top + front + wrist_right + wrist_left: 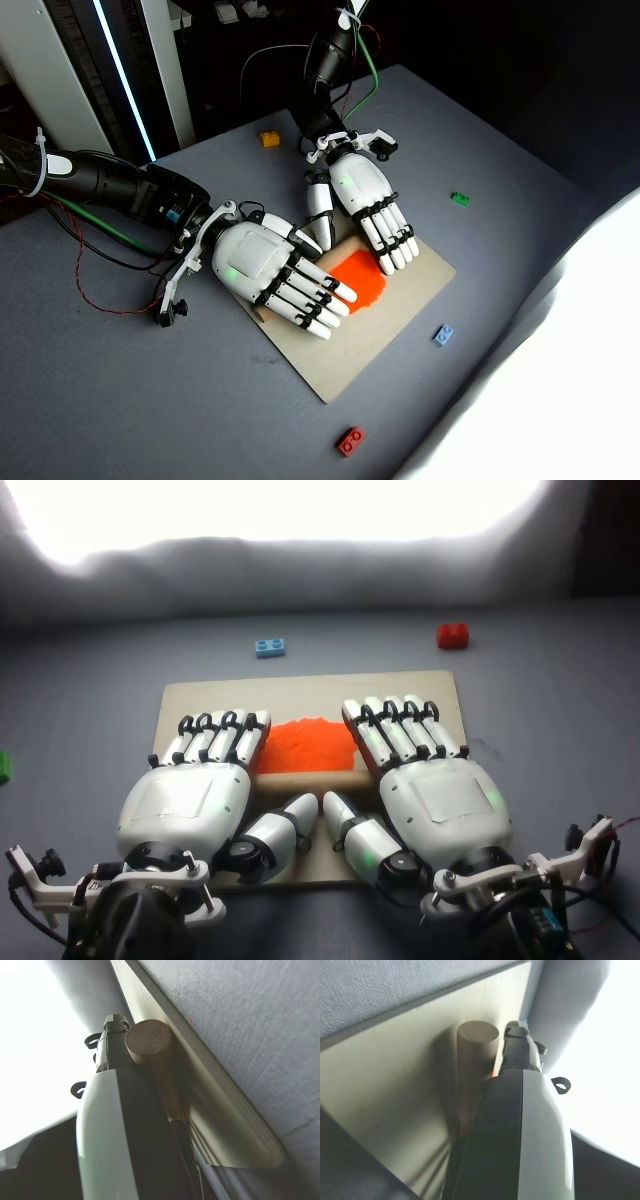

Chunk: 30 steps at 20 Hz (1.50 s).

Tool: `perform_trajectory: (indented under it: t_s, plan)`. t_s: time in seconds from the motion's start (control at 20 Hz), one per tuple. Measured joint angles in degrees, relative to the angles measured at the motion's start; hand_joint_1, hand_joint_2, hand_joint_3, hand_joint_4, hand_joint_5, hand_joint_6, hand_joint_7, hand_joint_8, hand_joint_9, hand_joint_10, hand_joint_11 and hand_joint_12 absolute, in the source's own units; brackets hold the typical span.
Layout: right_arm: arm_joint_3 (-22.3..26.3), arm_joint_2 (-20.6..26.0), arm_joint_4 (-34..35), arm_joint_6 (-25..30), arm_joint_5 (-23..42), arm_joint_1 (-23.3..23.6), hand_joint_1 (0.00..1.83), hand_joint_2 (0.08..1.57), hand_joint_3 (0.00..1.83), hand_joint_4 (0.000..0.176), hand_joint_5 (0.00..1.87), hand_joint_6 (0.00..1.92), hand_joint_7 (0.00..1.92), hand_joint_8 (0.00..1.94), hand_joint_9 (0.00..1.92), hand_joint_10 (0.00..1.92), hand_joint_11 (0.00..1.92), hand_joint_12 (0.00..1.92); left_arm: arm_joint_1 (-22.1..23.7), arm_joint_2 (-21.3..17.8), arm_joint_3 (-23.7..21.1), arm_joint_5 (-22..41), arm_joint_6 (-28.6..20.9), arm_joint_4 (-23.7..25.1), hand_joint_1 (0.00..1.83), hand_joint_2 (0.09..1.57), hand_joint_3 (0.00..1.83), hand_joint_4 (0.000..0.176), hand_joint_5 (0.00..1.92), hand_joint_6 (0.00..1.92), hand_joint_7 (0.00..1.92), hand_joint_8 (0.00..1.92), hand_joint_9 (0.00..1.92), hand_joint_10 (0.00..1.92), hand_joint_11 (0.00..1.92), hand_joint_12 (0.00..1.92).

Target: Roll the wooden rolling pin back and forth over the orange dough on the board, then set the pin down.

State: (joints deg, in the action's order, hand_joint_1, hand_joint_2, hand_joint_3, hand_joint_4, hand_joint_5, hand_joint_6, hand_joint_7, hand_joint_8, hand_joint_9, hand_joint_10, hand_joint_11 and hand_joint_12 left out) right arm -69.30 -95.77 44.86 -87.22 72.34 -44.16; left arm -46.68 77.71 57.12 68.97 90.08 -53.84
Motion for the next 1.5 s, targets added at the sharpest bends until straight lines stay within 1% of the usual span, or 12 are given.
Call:
perform_trajectory:
  t_s: [0.25, 0.5, 0.55, 0.7, 1.0, 1.5]
  plan:
    - [-0.5, -0.1, 0.0, -0.2, -0.3, 0.1, 0.0, 1.4, 0.07, 0.0, 0.01, 0.01, 0.0, 0.0, 0.0, 0.0, 0.0, 0.0, 0.1, 0.2, 0.7, -0.2, 0.0, -1.0, 0.0, 1.37, 0.02, 0.0, 0.0, 0.0, 0.01, 0.0, 0.02, 0.01, 0.02, 0.04]
    - [-0.7, -0.2, 0.1, -2.2, -0.4, 0.3, 0.0, 1.4, 0.07, 0.0, 0.01, 0.01, 0.0, 0.0, 0.0, 0.0, 0.0, 0.0, 0.7, 0.8, 1.4, -0.3, -0.5, -1.2, 0.0, 1.38, 0.02, 0.0, 0.0, 0.0, 0.0, 0.0, 0.01, 0.0, 0.0, 0.04]
    - [-1.9, -0.6, 0.2, -3.3, -0.3, 0.5, 0.0, 1.4, 0.07, 0.0, 0.02, 0.01, 0.0, 0.0, 0.0, 0.0, 0.0, 0.0, 0.9, 1.1, 1.7, -0.3, -0.6, -1.2, 0.0, 1.38, 0.02, 0.0, 0.0, 0.0, 0.0, 0.0, 0.01, 0.0, 0.0, 0.04]
    - [-3.0, -1.3, 0.1, -4.4, 0.3, 0.5, 0.0, 1.4, 0.06, 0.0, 0.01, 0.01, 0.0, 0.0, 0.0, 0.0, 0.0, 0.0, 1.1, 1.6, 2.3, -0.3, -0.6, -1.5, 0.0, 1.38, 0.01, 0.0, 0.0, 0.0, 0.0, 0.0, 0.0, 0.0, 0.0, 0.03]
    - [-5.4, -2.5, -0.1, -4.5, 0.5, 0.9, 0.0, 1.4, 0.06, 0.0, 0.01, 0.01, 0.0, 0.0, 0.0, 0.0, 0.0, 0.0, 1.2, 1.8, 3.1, -0.7, -0.6, -1.3, 0.0, 1.38, 0.01, 0.0, 0.0, 0.0, 0.01, 0.0, 0.01, 0.0, 0.01, 0.04]
    - [-7.9, -2.7, 0.1, -3.9, -0.3, 1.9, 0.0, 1.4, 0.06, 0.0, 0.01, 0.01, 0.0, 0.0, 0.0, 0.0, 0.0, 0.0, 2.2, 2.1, 4.2, -1.7, -0.5, -1.5, 0.0, 1.38, 0.01, 0.0, 0.0, 0.0, 0.01, 0.0, 0.01, 0.0, 0.0, 0.05]
